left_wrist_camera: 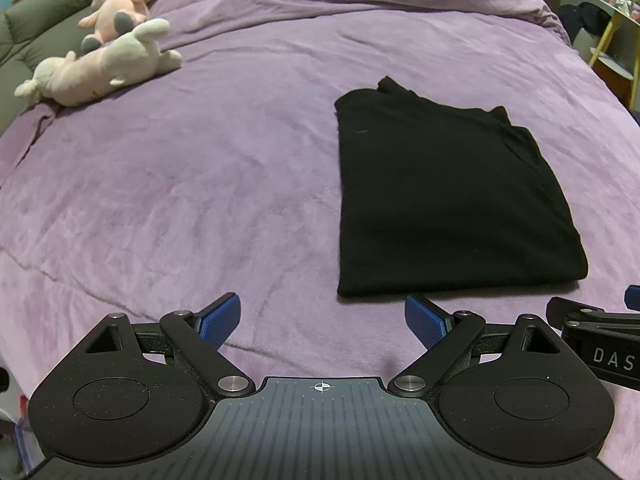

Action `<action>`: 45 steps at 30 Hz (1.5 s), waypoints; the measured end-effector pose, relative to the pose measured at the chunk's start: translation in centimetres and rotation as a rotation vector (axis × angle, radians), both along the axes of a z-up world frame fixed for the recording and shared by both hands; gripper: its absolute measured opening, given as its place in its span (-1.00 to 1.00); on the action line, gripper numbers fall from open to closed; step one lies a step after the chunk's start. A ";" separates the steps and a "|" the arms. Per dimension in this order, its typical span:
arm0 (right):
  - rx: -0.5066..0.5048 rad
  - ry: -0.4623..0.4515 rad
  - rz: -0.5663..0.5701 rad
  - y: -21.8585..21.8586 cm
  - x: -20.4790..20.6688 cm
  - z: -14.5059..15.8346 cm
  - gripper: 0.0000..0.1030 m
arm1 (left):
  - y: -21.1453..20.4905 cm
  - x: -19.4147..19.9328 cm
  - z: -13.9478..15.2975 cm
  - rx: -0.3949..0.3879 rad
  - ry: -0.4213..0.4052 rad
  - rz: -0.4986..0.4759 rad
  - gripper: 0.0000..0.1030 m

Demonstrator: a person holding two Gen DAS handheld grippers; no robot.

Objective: Fold small clothes

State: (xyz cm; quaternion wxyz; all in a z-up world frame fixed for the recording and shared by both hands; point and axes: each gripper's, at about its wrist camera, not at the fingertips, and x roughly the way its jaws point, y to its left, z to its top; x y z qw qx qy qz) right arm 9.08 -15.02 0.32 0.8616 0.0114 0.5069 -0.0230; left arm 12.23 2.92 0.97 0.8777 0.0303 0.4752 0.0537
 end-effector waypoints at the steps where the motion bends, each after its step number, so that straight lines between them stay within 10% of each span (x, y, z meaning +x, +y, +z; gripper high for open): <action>1: 0.000 -0.001 0.000 0.0 0.0 0.0 0.63 | 0.0 0.0 0.0 0.000 0.000 -0.001 0.82; 45: 0.003 -0.001 -0.015 -0.3 0.1 0.1 0.63 | -0.8 -0.2 -0.1 0.017 -0.024 -0.073 0.82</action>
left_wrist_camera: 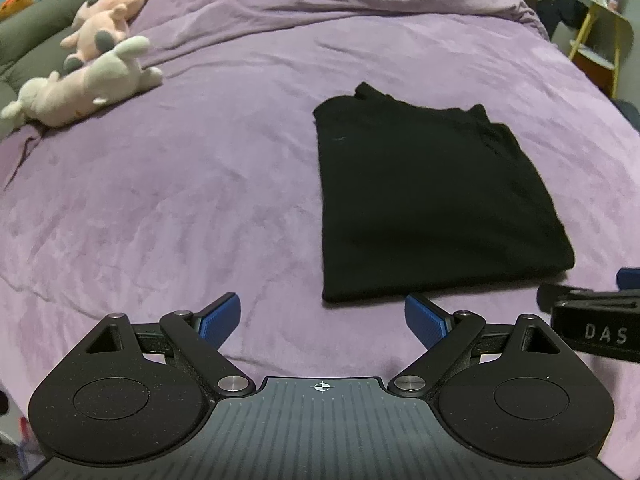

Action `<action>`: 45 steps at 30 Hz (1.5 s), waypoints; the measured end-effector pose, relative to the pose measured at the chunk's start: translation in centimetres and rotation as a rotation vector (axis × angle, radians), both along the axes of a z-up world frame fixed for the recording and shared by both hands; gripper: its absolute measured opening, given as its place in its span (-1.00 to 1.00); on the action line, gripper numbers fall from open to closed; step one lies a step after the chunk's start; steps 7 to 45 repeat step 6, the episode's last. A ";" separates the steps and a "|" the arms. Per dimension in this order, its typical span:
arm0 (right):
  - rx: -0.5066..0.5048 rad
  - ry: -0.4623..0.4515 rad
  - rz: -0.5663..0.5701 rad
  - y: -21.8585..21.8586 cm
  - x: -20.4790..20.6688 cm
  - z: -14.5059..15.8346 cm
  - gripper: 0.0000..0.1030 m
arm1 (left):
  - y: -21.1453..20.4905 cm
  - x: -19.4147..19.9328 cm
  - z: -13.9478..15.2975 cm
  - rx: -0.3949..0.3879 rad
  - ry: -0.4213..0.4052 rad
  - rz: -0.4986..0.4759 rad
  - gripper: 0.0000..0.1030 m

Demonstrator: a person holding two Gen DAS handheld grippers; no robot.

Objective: Fold small clothes

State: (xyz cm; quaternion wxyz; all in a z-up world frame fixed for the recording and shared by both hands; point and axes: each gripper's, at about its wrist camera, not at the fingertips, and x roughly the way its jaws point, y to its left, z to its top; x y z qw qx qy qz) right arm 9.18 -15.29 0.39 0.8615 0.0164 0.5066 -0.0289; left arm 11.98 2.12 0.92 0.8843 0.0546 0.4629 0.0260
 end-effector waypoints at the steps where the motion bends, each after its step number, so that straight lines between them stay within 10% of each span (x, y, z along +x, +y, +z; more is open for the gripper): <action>1: -0.001 0.000 -0.001 0.0 0.0 0.0 0.63 | -0.1 0.0 -0.1 0.009 0.004 0.000 0.82; 45: -0.008 -0.006 -0.005 0.1 0.0 0.1 0.63 | -0.1 0.0 -0.2 0.011 0.019 -0.008 0.82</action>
